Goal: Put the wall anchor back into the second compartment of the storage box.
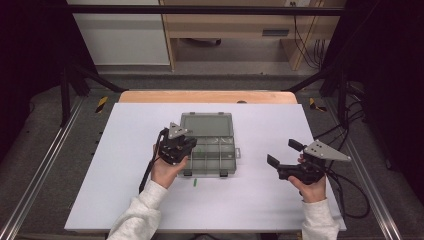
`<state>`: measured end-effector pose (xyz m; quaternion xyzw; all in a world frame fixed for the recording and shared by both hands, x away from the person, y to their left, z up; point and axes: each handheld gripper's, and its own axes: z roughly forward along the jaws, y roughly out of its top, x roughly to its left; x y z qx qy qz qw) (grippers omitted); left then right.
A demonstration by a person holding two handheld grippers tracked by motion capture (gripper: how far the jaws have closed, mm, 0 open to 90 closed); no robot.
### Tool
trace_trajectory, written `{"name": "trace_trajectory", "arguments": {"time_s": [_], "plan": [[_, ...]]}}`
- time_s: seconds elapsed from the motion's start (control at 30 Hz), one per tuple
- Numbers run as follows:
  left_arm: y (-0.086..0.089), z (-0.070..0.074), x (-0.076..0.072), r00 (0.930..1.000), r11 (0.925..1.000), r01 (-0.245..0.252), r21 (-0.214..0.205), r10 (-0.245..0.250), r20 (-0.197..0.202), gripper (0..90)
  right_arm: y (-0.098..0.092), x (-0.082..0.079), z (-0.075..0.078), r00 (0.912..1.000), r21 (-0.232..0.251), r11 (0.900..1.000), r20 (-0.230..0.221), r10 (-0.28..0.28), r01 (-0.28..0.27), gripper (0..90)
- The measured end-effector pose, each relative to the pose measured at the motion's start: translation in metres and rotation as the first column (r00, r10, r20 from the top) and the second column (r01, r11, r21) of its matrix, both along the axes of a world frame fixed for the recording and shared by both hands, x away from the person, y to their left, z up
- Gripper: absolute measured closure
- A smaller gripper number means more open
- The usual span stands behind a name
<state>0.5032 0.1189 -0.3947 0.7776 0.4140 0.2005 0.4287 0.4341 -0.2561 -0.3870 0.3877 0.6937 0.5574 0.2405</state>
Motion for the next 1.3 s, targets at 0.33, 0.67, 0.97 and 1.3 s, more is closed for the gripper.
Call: {"name": "trace_trajectory", "arguments": {"time_s": [0.33, 0.67, 0.97, 1.3], "plan": [[-0.008, -0.020, 0.019, 0.9992, 0.9989, -0.005, 0.047, 0.007, -0.040, 84.0, 0.000, 0.000, 0.000, 1.0000, 0.002, 1.0000, 0.002, 0.004, -0.004, 3.5], [-0.015, -0.039, 0.032, 0.9963, 0.9957, -0.012, 0.091, 0.019, -0.084, 83.8, 0.000, 0.000, 0.000, 1.0000, 0.001, 1.0000, 0.000, 0.003, -0.003, 3.5], [-0.019, -0.049, 0.037, 0.9932, 0.9908, -0.010, 0.135, 0.025, -0.114, 81.2, 0.000, 0.000, 0.000, 1.0000, 0.002, 1.0000, 0.001, 0.005, -0.005, 3.5], [-0.009, -0.027, 0.020, 0.9985, 0.9989, -0.006, 0.047, 0.008, -0.054, 65.3, 0.000, 0.000, 0.000, 1.0000, 0.003, 1.0000, 0.003, 0.006, -0.006, 3.5]]}}
